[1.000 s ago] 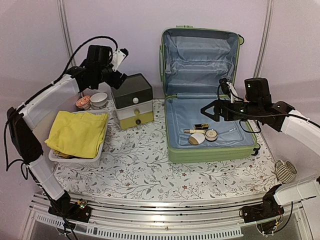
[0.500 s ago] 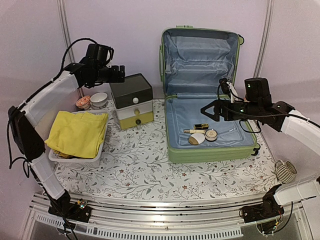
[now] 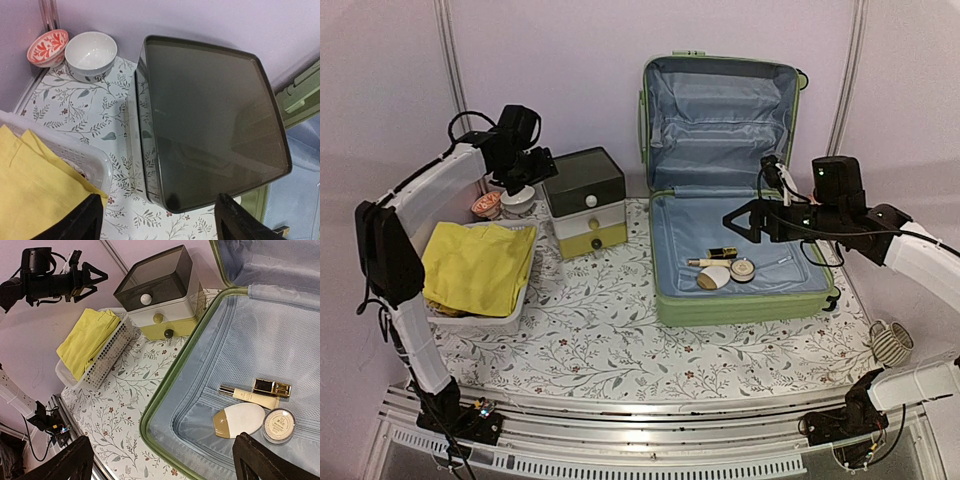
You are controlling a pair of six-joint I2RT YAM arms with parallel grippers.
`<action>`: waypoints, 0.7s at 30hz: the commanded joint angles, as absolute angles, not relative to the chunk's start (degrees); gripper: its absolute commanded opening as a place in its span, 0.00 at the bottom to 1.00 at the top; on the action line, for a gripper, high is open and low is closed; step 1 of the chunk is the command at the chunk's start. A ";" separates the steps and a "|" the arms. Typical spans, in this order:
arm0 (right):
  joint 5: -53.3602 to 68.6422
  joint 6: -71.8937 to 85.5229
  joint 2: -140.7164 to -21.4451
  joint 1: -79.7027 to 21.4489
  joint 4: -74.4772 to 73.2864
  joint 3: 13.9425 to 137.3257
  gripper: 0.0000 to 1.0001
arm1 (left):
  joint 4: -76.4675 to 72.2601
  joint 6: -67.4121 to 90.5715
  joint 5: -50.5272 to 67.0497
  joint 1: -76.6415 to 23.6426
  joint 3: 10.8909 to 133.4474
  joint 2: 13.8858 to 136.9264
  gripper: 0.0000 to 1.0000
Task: Open, take out, and arrange the luggage
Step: Adjust the storage box at the center of the board.
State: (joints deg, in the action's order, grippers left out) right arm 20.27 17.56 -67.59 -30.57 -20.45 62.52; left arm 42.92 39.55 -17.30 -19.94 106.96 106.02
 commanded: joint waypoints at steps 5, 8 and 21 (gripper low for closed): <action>20.39 18.02 -66.02 -30.24 -19.05 61.45 0.99 | 49.50 44.55 -16.52 -18.83 114.02 112.09 0.67; 20.24 18.02 -65.92 -30.23 -18.99 61.19 0.99 | 51.47 44.98 -16.15 -18.73 116.51 115.71 0.62; 20.04 18.02 -65.49 -30.25 -18.98 60.82 0.99 | 53.62 44.91 -17.05 -18.79 118.74 119.44 0.13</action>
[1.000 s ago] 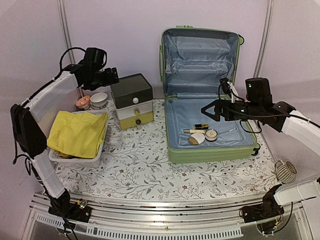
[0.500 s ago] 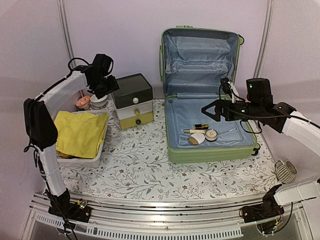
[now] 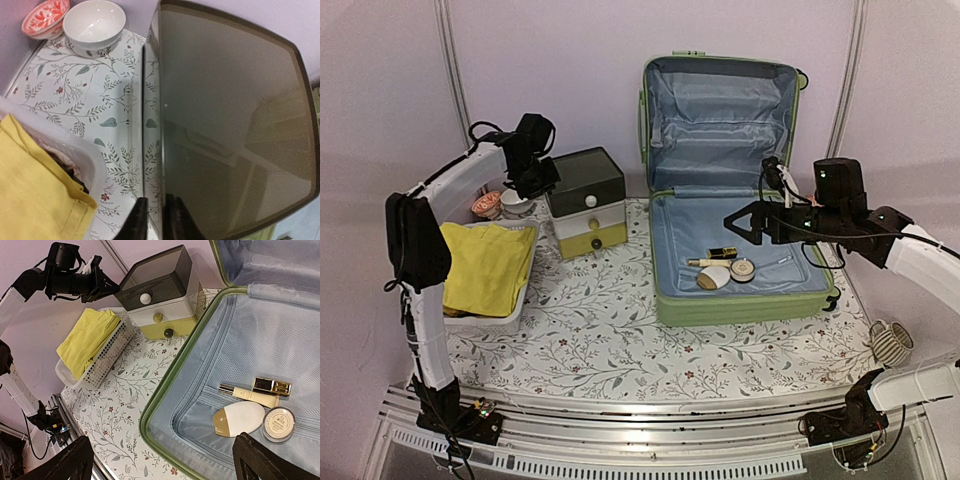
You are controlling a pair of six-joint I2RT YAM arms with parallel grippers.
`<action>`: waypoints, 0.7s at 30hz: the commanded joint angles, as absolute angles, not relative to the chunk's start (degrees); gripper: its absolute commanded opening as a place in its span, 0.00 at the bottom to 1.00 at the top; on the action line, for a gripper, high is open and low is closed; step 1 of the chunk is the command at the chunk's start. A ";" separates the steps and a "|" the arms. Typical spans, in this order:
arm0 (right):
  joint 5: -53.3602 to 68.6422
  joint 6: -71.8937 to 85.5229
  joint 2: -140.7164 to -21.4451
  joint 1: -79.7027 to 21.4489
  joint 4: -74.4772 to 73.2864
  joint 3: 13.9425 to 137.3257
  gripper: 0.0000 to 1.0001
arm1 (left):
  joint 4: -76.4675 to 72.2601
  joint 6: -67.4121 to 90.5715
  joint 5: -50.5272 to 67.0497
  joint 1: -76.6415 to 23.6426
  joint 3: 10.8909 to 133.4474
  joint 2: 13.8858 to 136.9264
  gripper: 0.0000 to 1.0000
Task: Open, take out, and arrange the luggage
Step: Adjust the storage box at the center of the board.
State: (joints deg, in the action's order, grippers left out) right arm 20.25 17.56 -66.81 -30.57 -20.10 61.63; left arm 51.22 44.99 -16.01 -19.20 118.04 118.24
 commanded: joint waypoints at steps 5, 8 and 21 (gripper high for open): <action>19.95 18.03 -65.48 -30.25 -18.91 60.73 0.99 | 54.54 45.21 -18.87 -18.83 119.61 119.53 0.00; 20.04 18.09 -65.57 -30.26 -18.90 60.70 0.99 | 55.88 45.86 -20.79 -19.26 120.89 119.74 0.00; 20.13 18.11 -65.31 -30.24 -18.81 60.71 0.99 | 58.10 46.48 -23.41 -20.91 124.65 121.49 0.04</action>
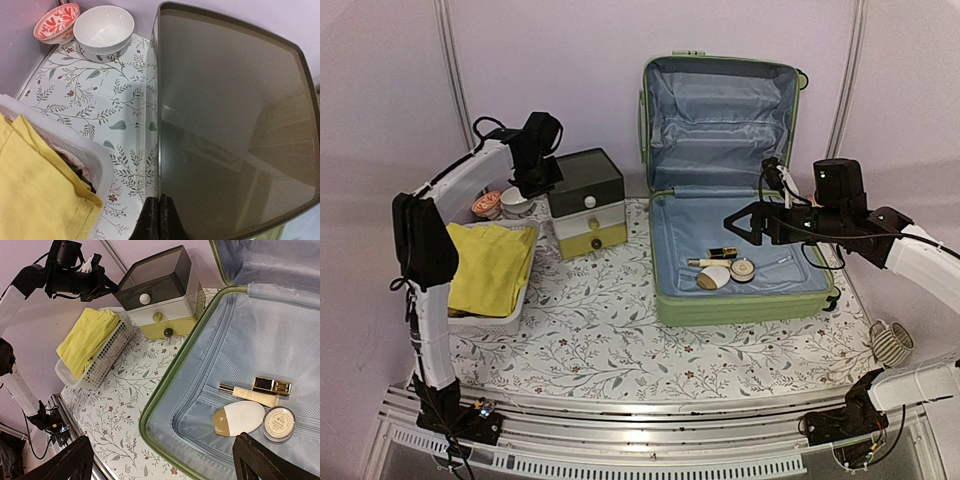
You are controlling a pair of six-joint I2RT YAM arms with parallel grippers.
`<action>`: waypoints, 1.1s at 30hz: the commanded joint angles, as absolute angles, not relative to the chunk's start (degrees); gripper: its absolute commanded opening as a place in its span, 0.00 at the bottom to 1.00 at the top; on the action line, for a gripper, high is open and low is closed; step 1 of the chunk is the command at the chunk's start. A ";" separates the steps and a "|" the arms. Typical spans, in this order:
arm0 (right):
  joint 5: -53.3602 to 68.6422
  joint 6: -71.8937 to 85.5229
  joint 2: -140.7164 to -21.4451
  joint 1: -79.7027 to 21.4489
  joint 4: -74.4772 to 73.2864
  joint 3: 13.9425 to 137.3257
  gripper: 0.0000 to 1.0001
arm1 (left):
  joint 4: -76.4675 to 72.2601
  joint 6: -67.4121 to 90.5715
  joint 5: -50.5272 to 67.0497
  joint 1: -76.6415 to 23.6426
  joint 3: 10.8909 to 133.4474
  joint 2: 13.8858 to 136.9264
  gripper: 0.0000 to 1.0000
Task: Open, take out, and arrange the luggage
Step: Adjust the storage box at the center of the board.
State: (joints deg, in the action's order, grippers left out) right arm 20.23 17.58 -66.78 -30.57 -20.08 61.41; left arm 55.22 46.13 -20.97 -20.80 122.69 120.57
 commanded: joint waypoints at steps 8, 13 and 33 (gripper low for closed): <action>20.12 18.00 -65.34 -30.24 -18.81 60.81 0.99 | 57.73 43.80 -21.57 -20.76 125.58 121.54 0.53; 20.13 17.94 -65.56 -30.24 -18.81 60.91 0.99 | 57.58 41.59 -21.30 -20.74 125.31 119.44 0.63; 22.94 18.83 -68.95 -30.24 -17.25 62.59 0.99 | 23.94 31.43 24.13 4.01 103.21 108.59 0.67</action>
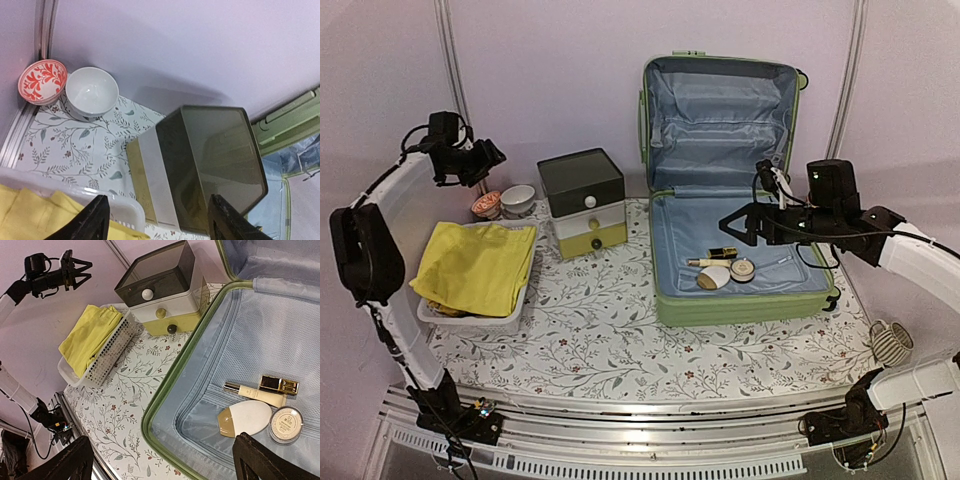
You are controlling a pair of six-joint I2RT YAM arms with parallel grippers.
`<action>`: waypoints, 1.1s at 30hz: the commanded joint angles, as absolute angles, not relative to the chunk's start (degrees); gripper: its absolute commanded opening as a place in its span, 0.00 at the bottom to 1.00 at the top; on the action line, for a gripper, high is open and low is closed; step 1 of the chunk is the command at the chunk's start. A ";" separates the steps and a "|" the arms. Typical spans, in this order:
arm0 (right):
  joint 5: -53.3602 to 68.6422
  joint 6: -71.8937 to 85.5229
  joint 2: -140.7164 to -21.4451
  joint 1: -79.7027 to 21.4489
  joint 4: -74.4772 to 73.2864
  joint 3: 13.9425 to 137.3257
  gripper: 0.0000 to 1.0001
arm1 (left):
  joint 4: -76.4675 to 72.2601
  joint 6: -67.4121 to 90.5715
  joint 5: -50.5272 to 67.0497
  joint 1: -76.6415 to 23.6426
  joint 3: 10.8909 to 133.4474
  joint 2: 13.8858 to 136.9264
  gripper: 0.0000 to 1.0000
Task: Open, take out, and arrange the luggage
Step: Adjust the storage box at the center of the board.
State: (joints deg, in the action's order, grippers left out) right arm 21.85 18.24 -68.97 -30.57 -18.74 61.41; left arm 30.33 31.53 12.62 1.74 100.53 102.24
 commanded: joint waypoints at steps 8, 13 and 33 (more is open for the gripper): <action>24.77 20.93 -69.66 -30.37 -15.41 61.31 0.99 | 20.60 39.17 28.47 5.96 116.37 127.96 0.46; 24.08 21.10 -70.03 -30.32 -16.20 62.50 0.99 | 13.48 45.91 33.81 6.68 124.32 137.97 0.00; 22.33 21.36 -71.08 -30.37 -17.86 63.37 0.99 | 2.17 55.92 43.39 1.56 140.01 158.64 0.00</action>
State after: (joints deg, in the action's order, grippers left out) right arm 23.00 21.04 -70.63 -30.57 -17.17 61.56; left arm 4.25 53.58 39.99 3.07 138.76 156.38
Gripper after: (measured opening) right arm 0.988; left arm 0.006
